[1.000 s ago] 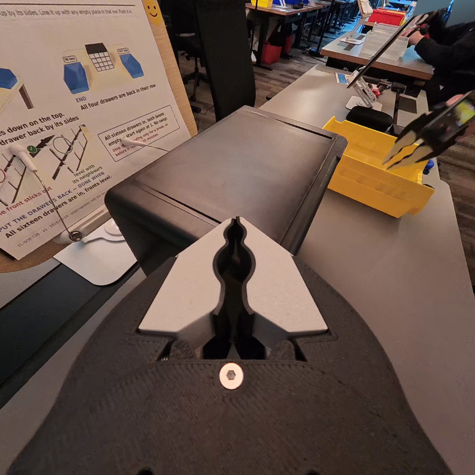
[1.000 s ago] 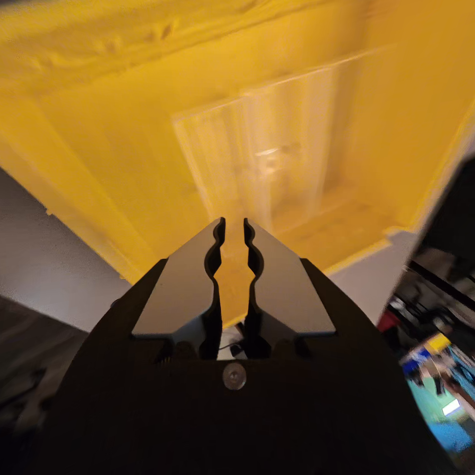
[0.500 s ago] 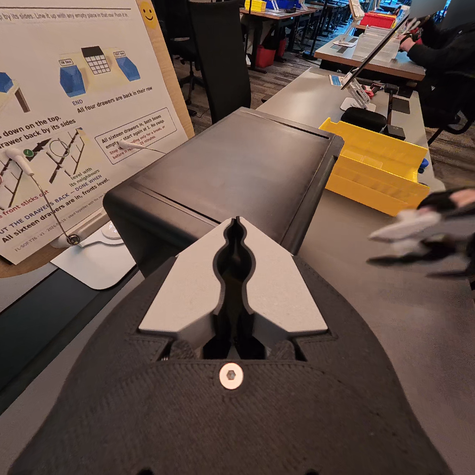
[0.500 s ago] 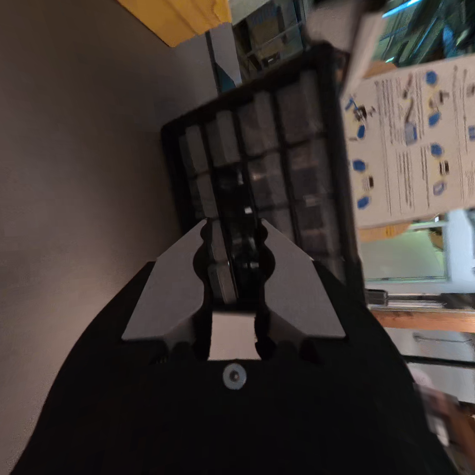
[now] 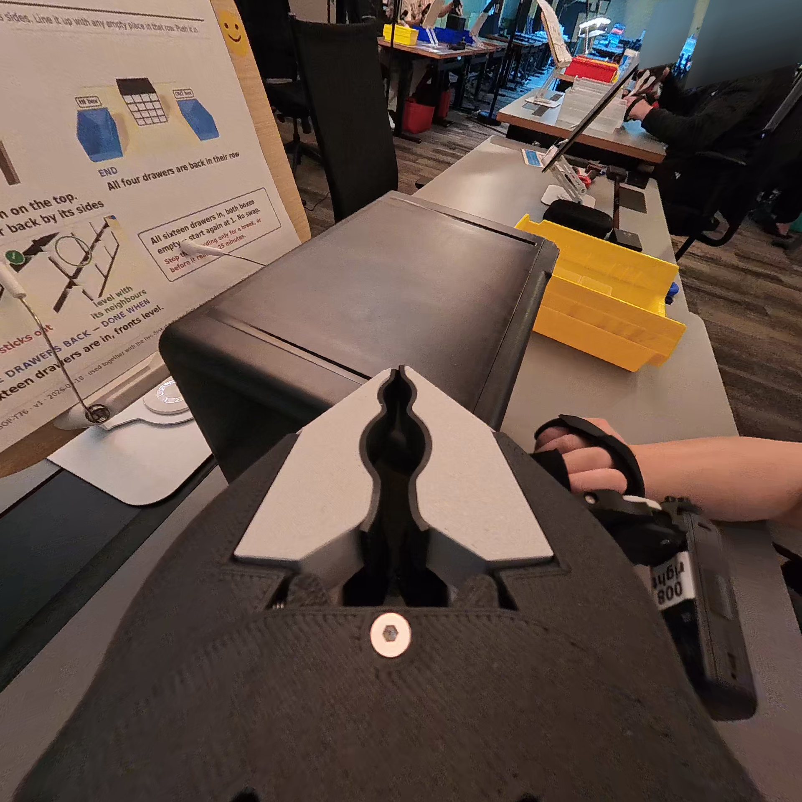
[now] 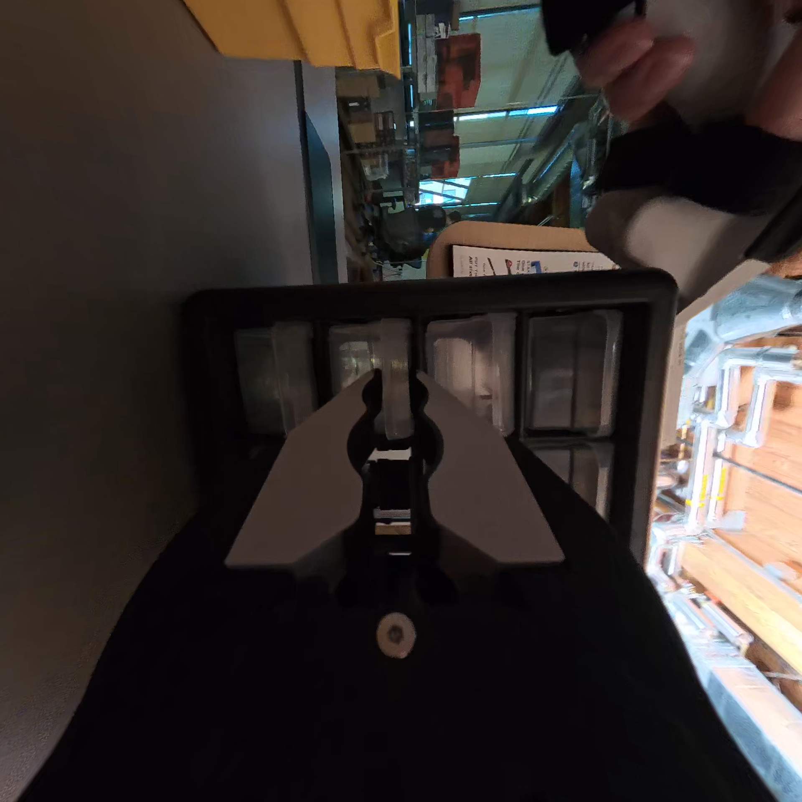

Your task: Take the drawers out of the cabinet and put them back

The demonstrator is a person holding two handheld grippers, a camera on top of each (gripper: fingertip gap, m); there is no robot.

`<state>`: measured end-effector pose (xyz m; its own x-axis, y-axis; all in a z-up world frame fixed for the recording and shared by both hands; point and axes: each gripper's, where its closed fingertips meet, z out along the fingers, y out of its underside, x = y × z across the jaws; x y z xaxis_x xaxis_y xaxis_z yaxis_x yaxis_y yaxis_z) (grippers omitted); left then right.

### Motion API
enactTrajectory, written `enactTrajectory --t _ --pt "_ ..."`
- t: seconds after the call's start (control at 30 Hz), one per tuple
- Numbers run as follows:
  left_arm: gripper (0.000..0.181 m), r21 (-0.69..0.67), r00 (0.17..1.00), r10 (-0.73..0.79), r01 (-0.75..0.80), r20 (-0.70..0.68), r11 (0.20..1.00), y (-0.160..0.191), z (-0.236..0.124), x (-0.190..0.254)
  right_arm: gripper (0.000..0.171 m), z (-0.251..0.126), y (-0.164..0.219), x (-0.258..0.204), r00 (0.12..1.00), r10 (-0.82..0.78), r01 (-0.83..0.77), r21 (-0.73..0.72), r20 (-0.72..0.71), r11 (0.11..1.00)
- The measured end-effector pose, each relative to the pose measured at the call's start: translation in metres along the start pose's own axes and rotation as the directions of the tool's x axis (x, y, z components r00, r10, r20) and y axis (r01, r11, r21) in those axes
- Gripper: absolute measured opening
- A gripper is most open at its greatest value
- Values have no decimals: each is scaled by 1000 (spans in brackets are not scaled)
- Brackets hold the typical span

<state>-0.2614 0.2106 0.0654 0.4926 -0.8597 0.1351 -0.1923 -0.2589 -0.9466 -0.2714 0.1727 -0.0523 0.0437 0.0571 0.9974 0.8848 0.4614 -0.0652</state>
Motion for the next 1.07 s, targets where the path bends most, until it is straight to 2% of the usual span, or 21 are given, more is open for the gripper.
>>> enactTrajectory --t 0.2,0.37,0.43,0.5,0.57,0.63,0.8,0.93,1.07 --pt "0 -3 1000 1 -1 4 1000 0 0 0 10 -14 -7 0 999 -29 31 -68 35 997" --pt "0 -4 1000 1 -1 5 1000 0 0 0 11 -50 -28 -3 997 -45 43 29 65 999" --pt "0 -5 1000 2 -2 6 1000 0 0 0 21 -51 -31 -4 992 -13 8 45 128 999" --pt "0 -6 1000 2 -2 7 1000 0 0 0 38 -42 -22 -5 971 76 -68 -42 226 997" --pt "0 -6 1000 0 0 7 1000 0 0 0 42 -37 -18 -13 922 153 -122 -106 355 987" --pt "0 -8 1000 2 -2 10 1000 0 0 0 29 -35 -16 -24 867 178 -129 -135 466 982" --pt "0 -11 1000 8 -7 13 1000 0 0 0 18 -46 -20 -25 755 258 -178 -190 603 965" --pt "0 -10 1000 4 -4 9 1000 0 1 0 18 -71 -34 -26 661 291 -210 -202 692 957" --pt "0 -12 1000 7 -7 11 1000 0 1 0 17 -97 -42 -30 642 245 -137 -205 726 969"
